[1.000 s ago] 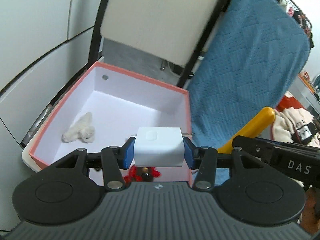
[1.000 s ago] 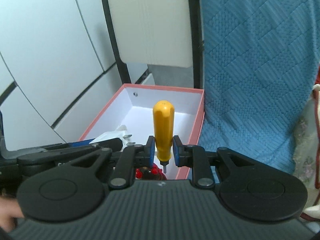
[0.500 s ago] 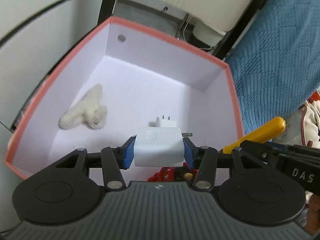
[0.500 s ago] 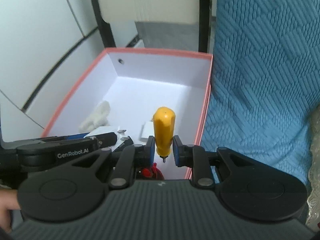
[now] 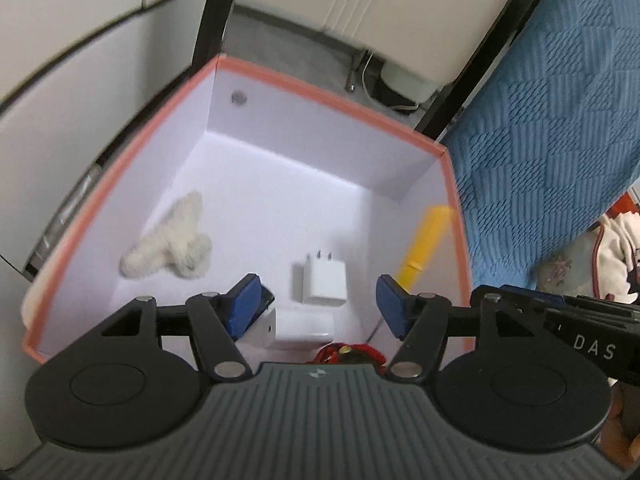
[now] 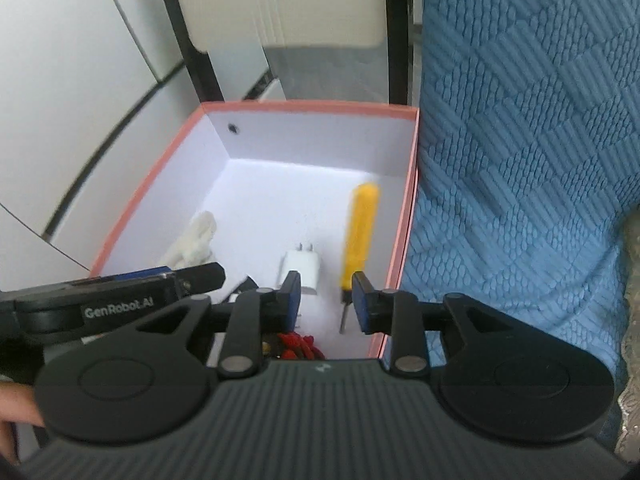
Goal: Organize rigid objects
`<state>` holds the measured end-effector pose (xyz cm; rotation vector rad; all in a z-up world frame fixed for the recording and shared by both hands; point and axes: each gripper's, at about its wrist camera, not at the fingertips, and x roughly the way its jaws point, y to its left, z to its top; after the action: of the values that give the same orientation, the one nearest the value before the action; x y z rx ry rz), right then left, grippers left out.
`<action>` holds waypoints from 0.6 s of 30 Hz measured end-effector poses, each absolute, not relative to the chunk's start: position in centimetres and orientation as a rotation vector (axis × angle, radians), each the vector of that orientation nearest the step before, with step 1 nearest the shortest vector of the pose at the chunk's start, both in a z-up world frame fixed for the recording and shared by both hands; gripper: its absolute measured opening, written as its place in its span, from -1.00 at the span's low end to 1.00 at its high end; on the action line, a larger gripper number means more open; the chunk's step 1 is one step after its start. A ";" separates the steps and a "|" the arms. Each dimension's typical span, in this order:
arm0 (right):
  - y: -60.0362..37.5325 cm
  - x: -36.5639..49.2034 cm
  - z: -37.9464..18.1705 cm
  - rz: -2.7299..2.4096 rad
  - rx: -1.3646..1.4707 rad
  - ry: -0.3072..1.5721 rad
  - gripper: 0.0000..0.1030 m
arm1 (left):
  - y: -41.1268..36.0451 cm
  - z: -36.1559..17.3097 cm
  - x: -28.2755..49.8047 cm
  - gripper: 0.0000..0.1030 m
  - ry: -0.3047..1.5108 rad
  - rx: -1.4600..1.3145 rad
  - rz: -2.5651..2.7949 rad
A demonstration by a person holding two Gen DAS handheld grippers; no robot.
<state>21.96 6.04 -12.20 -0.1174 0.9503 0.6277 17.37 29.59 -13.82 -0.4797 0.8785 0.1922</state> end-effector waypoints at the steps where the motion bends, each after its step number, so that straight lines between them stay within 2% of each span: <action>1: 5.7 21.7 -11.5 0.633 -0.114 0.935 -0.39 | 29.4 -13.1 17.1 0.34 0.866 -0.476 0.194; 13: -0.2 16.6 -4.5 0.708 -0.071 0.789 -0.39 | 25.2 -4.4 10.9 0.38 0.726 -0.388 0.219; 18: -2.5 14.3 -2.8 0.735 -0.061 0.748 -0.39 | 23.8 -2.4 7.6 0.53 0.670 -0.357 0.244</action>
<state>14.30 -2.54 -2.76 -0.0615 0.7477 0.7354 7.56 23.81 -2.35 -0.3574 0.6696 0.2436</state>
